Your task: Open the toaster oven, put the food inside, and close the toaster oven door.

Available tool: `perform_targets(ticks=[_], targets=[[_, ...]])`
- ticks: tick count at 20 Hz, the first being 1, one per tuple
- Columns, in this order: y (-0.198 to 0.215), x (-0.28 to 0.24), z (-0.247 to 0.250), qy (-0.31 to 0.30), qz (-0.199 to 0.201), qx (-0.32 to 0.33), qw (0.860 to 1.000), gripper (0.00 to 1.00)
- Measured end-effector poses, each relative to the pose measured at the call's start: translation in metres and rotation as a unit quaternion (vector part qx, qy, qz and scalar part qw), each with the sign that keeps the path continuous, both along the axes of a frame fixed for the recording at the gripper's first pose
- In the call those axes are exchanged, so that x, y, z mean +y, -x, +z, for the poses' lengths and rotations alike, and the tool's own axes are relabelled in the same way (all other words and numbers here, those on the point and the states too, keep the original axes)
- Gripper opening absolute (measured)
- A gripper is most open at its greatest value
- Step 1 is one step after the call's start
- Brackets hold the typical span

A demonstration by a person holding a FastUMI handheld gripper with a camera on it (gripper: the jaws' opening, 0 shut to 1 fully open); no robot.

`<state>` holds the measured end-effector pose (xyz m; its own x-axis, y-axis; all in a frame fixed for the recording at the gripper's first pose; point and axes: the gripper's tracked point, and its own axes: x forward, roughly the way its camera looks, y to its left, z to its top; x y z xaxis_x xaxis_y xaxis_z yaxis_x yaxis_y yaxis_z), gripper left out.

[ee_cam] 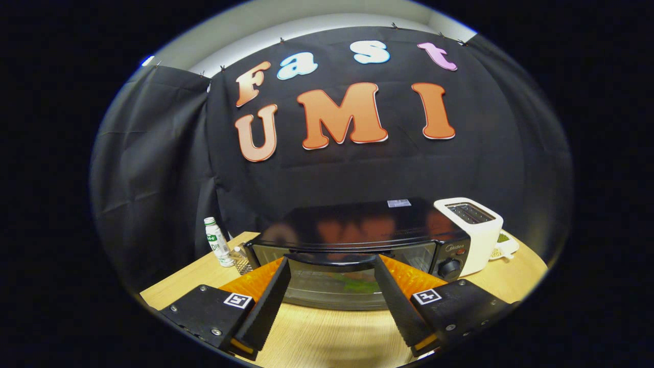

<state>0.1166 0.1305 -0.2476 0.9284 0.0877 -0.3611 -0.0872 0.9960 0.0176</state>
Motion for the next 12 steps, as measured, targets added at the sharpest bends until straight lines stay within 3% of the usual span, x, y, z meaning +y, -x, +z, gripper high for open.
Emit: perform_targets(ticks=[8,12], targets=[[0.066,-0.02,0.132,0.016,0.017,-0.147,0.989,0.98],[0.096,-0.061,0.176,0.024,-0.008,-0.157,0.987,0.98]])
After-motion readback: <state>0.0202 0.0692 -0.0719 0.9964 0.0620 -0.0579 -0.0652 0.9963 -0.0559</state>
